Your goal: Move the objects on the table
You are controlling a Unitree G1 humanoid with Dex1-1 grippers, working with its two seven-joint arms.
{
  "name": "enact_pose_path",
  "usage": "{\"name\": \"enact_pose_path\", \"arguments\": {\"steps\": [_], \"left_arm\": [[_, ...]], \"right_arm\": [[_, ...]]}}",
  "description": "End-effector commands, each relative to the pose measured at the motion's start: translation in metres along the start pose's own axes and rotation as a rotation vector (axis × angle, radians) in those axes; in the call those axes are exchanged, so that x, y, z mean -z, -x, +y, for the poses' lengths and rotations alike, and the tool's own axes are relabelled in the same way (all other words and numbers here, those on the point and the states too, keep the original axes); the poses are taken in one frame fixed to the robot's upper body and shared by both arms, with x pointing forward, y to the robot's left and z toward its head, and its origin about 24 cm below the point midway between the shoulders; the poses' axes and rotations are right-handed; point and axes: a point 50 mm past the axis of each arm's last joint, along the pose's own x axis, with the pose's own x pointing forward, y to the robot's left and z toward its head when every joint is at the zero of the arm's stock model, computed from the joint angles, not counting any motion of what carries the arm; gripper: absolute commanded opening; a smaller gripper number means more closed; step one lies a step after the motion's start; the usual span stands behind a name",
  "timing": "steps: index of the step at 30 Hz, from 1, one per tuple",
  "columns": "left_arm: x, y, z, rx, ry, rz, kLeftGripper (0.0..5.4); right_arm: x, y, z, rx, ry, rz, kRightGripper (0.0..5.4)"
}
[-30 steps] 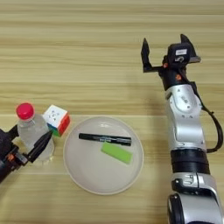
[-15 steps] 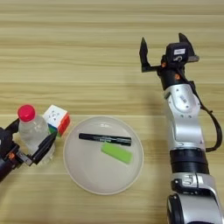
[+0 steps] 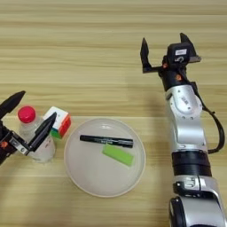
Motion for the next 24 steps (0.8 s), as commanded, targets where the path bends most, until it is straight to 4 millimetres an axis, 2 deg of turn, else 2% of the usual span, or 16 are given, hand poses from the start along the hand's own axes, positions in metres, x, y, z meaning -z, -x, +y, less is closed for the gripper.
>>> {"name": "enact_pose_path", "arguments": {"steps": [1, 5, 9, 14, 17, 21, 24], "left_arm": [[-0.022, -0.006, 0.004, -0.032, -0.06, -0.069, 5.36], [-0.042, -0.011, 0.01, -0.084, -0.082, -0.141, 5.36], [-0.048, -0.014, 0.017, -0.143, -0.103, -0.169, 5.36], [-0.058, -0.018, 0.036, -0.285, -0.124, -0.22, 5.36], [-0.056, -0.021, 0.048, -0.364, -0.153, -0.207, 5.36], [-0.038, -0.023, 0.078, -0.575, -0.183, -0.12, 5.36], [-0.026, -0.026, 0.091, -0.67, -0.194, -0.102, 5.36]], "right_arm": [[-0.001, 0.001, 0.001, -0.005, 0.005, -0.005, 5.4], [-0.001, 0.001, 0.001, -0.002, 0.005, -0.005, 5.4], [-0.002, 0.002, 0.001, -0.002, 0.004, -0.007, 5.4], [-0.002, 0.002, 0.0, 0.002, 0.005, -0.008, 5.4], [-0.002, 0.002, 0.0, 0.002, 0.004, -0.01, 5.4], [-0.003, 0.003, -0.001, 0.003, 0.008, -0.014, 5.4], [-0.005, 0.005, -0.002, 0.003, 0.012, -0.017, 5.4]]}}
